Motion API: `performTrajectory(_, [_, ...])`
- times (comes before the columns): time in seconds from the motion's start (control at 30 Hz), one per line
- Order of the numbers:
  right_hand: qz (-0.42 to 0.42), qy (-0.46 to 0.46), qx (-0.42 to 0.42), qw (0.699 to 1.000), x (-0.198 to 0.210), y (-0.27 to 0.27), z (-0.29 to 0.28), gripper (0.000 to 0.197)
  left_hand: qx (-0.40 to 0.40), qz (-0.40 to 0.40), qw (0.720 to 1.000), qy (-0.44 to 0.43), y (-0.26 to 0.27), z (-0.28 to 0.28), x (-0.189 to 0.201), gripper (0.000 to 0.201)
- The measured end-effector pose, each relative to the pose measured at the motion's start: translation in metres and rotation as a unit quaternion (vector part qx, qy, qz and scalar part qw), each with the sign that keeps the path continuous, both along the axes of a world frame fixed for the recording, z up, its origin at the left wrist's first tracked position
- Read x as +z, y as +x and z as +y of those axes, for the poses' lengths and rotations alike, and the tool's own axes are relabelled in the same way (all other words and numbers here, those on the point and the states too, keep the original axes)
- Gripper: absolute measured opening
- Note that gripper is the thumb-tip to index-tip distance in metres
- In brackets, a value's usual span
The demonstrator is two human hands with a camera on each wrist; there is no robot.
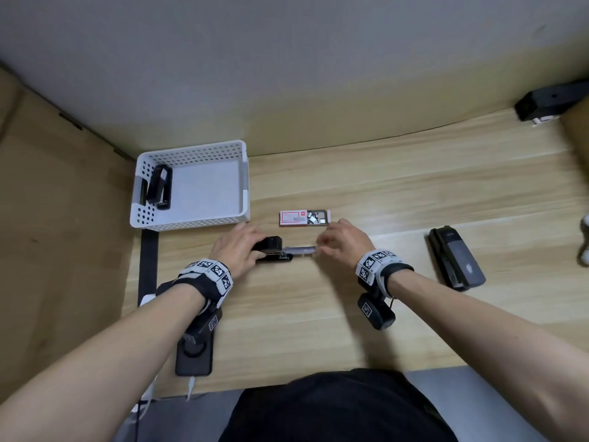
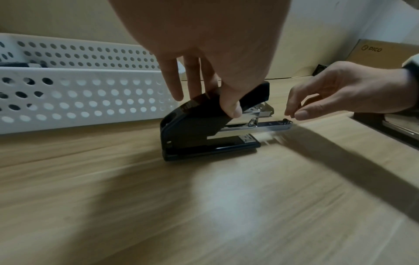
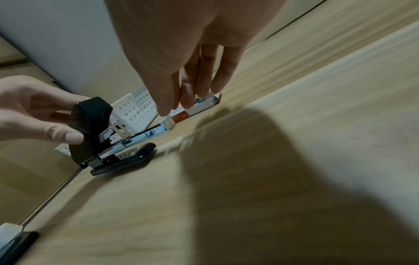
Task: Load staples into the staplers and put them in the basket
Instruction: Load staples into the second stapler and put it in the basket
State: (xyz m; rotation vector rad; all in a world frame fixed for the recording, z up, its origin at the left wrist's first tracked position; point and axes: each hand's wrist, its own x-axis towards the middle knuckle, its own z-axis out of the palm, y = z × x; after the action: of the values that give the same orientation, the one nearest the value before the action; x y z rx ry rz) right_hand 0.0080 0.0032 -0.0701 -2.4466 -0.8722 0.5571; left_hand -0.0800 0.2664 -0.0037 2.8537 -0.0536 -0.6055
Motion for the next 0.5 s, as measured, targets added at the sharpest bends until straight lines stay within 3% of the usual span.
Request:
performTrajectory(0.27, [-0.054, -0.057, -0.085, 0.993, 0.0, 0.044, 0.025, 0.017, -0.009, 0.003, 1.0, 0.001, 0.011, 0.017, -0.004, 0.032])
performTrajectory(0.5, [-0.03, -0.119, -0.115, 0.986, -0.003, 0.054, 0.05, 0.024, -0.015, 0.004, 1.0, -0.018, 0.01, 0.025, -0.01, 0.034])
